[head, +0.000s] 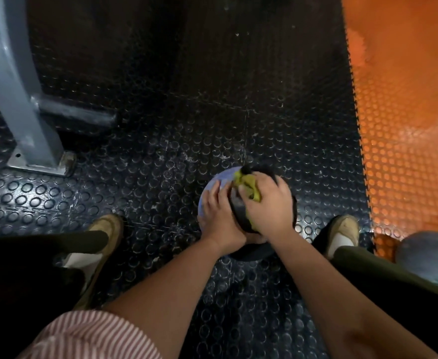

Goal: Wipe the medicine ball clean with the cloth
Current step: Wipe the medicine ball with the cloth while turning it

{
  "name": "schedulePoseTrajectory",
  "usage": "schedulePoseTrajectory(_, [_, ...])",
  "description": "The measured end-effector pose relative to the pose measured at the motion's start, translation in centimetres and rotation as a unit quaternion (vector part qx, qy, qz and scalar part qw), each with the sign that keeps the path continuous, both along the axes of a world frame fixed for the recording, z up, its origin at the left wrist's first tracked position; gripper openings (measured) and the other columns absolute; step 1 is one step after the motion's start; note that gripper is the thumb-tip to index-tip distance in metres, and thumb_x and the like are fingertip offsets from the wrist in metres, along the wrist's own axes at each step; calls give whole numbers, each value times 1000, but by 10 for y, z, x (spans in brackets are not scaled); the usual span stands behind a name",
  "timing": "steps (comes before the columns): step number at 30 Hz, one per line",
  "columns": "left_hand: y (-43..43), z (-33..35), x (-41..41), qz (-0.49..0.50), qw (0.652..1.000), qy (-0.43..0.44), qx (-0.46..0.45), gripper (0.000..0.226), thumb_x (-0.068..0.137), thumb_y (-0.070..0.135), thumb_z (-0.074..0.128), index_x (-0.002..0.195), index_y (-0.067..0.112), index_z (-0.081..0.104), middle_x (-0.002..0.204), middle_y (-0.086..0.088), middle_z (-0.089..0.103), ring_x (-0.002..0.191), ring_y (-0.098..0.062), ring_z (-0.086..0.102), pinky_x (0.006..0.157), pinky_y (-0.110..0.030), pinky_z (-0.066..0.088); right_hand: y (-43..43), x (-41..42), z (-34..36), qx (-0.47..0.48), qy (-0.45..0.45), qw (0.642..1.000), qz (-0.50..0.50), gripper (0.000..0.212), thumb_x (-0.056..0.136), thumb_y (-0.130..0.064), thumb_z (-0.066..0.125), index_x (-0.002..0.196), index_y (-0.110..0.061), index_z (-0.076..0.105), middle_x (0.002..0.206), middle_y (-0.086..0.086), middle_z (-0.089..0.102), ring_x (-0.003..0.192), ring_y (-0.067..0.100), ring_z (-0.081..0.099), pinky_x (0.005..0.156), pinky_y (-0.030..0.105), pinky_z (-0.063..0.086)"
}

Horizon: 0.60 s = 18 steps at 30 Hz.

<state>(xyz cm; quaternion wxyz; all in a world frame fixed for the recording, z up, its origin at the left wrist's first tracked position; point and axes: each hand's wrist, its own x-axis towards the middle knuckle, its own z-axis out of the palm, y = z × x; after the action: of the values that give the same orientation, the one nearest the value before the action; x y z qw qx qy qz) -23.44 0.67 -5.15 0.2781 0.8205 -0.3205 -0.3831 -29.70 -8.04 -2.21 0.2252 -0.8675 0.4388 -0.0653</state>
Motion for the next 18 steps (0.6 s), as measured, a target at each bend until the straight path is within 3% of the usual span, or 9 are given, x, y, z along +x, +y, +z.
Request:
schedulePoseTrajectory(3, [-5, 1, -5, 58, 998, 26, -19, 100, 83, 49, 66, 153, 22, -1, 160, 3, -4, 149, -17, -5, 120, -46, 10, 17, 2, -5, -36, 18, 996, 82, 52, 83, -52, 36, 113, -23, 67, 125, -8, 62, 131, 28, 38, 115, 49, 17])
schedulePoseTrajectory(6, [-6, -5, -2, 77, 996, 10, -40, 116, 66, 52, 78, 153, 20, 8, 157, 2, 11, 147, -19, 9, 118, -45, 20, 6, 1, -2, -11, 22, 995, 100, 39, 89, -43, 46, 116, -24, 65, 128, -8, 59, 133, 25, 36, 116, 46, 15])
schedulePoseTrajectory(9, [-6, -5, 1, 22, 999, -2, -27, 138, 50, 55, 88, 152, 21, 1, 158, 8, 0, 148, -17, -2, 120, -43, 13, -17, -5, -2, 39, -28, 998, -30, 28, 90, -31, 55, 116, -25, 64, 119, -2, 63, 120, 26, 44, 106, 42, 33])
schedulePoseTrajectory(12, [-14, -1, 2, -11, 999, -17, -30, 140, 48, 55, 90, 152, 25, 2, 158, 13, -4, 148, -13, -8, 121, -44, 8, -41, -13, -8, 143, -65, 964, -216, 31, 93, -43, 50, 117, -28, 60, 116, 3, 61, 114, 30, 47, 98, 43, 40])
schedulePoseTrajectory(15, [-19, -4, 0, -19, 999, -27, -34, 138, 48, 57, 89, 151, 29, 3, 158, 15, -5, 147, -10, -8, 120, -50, 8, -48, -19, -16, 172, -74, 948, -256, 33, 92, -50, 46, 114, -29, 60, 114, 1, 62, 111, 31, 50, 99, 48, 39])
schedulePoseTrajectory(18, [-16, -9, -12, 96, 994, 26, -38, 141, 46, 58, 89, 152, 31, -1, 158, 13, -13, 147, -12, -9, 120, -52, 8, -52, -23, -17, 176, -98, 943, -265, 35, 90, -52, 45, 114, -30, 59, 111, -3, 64, 112, 30, 51, 99, 49, 39])
